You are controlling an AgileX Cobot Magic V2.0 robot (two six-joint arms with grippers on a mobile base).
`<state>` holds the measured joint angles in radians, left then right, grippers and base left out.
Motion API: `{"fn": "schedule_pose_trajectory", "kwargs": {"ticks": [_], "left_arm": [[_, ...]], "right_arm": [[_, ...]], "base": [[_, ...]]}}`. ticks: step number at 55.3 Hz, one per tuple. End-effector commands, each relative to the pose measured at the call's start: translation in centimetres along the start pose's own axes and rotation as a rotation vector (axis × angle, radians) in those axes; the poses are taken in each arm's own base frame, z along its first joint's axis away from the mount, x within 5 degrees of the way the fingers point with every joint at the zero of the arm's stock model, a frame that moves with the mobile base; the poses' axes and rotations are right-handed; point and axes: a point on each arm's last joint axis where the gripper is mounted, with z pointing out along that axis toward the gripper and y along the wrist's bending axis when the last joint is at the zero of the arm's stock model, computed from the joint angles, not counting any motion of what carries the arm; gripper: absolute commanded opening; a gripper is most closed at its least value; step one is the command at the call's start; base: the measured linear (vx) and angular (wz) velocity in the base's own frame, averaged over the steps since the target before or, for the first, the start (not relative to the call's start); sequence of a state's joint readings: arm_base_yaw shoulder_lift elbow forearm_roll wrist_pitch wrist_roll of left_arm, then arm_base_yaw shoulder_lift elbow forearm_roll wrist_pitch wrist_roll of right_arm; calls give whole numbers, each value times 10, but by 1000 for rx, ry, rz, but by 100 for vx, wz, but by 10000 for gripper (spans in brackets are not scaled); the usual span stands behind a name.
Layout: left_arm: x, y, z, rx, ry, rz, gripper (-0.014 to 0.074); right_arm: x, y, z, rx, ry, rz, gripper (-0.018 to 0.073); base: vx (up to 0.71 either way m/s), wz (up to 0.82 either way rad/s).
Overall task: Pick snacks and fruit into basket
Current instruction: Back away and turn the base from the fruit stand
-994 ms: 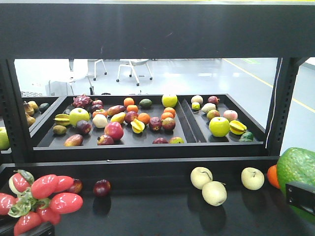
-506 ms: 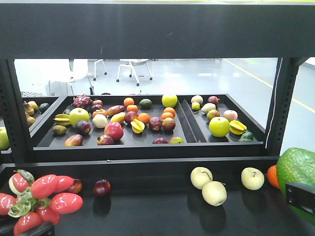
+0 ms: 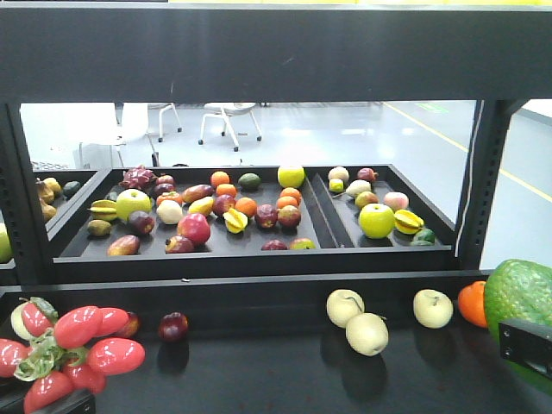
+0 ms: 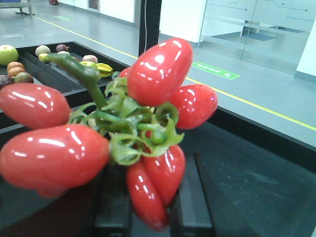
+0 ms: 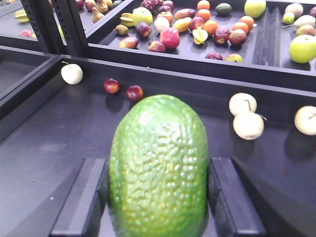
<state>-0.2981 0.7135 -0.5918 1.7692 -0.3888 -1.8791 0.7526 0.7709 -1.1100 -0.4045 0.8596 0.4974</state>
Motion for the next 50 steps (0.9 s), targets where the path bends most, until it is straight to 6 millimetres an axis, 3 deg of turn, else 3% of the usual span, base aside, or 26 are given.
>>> {"fn": "schedule_pose_trajectory", "kwargs": {"ticks": [1, 50], "left_arm": [[-9, 0, -1, -17, -26, 28, 0], [-9, 0, -1, -17, -26, 28, 0]], "right_arm": [[-15, 1, -7, -19, -112, -26, -7], [-15, 1, -7, -19, -112, -26, -7]], "base": [[-9, -8], [-21, 1]]}}
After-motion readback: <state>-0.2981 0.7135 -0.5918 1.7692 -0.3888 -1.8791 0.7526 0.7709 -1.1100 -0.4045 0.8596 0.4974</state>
